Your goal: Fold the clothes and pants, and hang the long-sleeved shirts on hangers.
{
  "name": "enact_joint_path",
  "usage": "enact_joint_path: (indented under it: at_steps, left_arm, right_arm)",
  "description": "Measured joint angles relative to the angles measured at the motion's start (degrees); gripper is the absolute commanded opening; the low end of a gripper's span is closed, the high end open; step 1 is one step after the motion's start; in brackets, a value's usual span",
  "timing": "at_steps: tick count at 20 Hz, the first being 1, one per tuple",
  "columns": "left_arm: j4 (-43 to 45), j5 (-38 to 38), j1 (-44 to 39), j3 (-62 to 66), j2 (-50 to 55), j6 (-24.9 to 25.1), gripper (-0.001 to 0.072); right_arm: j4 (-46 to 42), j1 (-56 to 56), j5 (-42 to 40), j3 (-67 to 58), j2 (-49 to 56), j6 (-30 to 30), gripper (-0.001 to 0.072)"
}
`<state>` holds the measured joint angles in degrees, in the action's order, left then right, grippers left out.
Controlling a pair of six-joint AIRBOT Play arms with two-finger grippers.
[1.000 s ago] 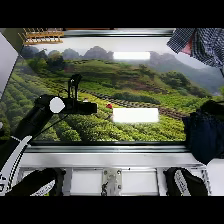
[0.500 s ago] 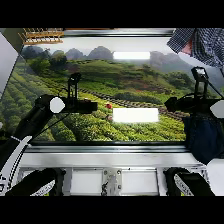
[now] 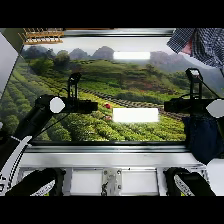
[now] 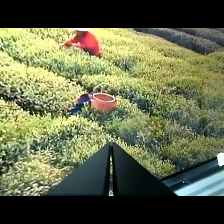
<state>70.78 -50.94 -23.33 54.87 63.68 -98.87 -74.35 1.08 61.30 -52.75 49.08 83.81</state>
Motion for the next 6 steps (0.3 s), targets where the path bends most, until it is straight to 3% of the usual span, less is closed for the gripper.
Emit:
enact_joint_path:
  at_steps: [6]
  left_arm:
    - [0.00, 0.02, 0.02, 0.00, 0.00, -0.07, 0.0008]
  right_arm:
    - [0.02, 0.02, 0.17, 0.00, 0.00, 0.11, 0.0046]
